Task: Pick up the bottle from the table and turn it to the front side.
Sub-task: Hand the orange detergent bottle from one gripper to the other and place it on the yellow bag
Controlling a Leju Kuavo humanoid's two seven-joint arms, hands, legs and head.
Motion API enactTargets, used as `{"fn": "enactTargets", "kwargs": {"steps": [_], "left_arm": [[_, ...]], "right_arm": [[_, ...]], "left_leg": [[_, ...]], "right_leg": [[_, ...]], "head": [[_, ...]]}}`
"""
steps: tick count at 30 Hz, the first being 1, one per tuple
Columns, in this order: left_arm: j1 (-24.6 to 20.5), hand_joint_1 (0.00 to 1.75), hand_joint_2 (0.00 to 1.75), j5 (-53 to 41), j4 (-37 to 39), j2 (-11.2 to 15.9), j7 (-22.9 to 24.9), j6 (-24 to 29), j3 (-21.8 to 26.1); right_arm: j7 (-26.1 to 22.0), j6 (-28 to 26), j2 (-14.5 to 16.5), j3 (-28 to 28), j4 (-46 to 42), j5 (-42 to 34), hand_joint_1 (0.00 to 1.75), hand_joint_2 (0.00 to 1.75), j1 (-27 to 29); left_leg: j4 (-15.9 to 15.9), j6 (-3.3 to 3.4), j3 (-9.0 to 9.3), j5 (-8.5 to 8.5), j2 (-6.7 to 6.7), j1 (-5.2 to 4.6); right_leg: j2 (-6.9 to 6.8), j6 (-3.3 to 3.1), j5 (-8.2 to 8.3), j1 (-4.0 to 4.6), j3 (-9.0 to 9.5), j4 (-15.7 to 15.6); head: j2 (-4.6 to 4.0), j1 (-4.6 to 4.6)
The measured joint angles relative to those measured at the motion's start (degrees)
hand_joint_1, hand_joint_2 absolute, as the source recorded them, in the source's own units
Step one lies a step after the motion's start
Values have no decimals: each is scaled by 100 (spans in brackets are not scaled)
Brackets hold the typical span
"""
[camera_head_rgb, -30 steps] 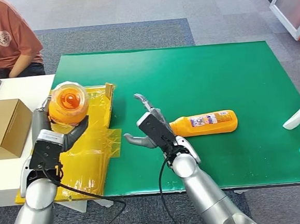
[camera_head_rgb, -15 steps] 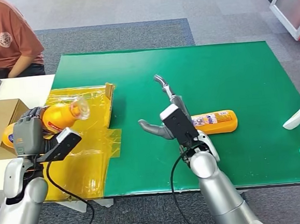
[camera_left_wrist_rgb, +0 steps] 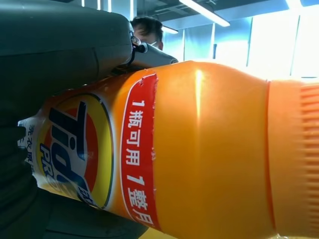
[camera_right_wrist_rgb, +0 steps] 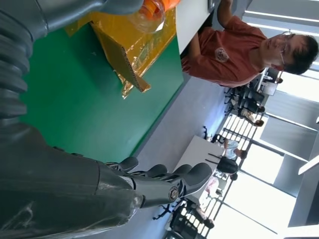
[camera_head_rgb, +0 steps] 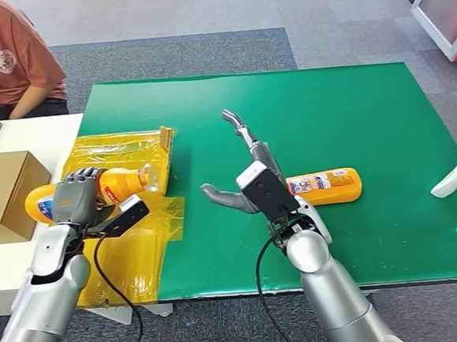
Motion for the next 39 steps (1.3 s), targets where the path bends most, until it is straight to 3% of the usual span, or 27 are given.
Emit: {"fn": "enactTargets", "kwargs": {"steps": [11, 23, 27, 39], "left_arm": [[-404, 175, 175, -635, 812, -176, 353, -69, -304], [-572, 175, 175, -688, 1595, -648, 155, 29, -744], [-570, 0, 175, -611, 1672, -737, 107, 69, -850], [-569, 0, 175, -472, 1800, -832, 120, 123, -993]], "right_arm": [[-58, 57, -3, 164, -180, -25, 0, 175, -28], [-125, 118, -2, 492, -213, -146, 0, 175, -65], [-133, 118, -3, 562, -213, -161, 0, 175, -65], [-138, 100, -9, 638, -217, -193, 0, 175, -66]], "left_leg": [[0, -1, 0, 1, -1, 0], [0, -1, -1, 0, -2, 0], [0, -1, -1, 0, -2, 0], [0, -1, -1, 1, -1, 0]], "right_leg": [[-1, 0, 1, 0, 1, 1], [-1, 0, 1, 0, 1, 1], [-1, 0, 1, 0, 1, 1], [-1, 0, 1, 0, 1, 2]], "head": [[0, 1], [0, 0], [0, 0], [0, 0]]}}
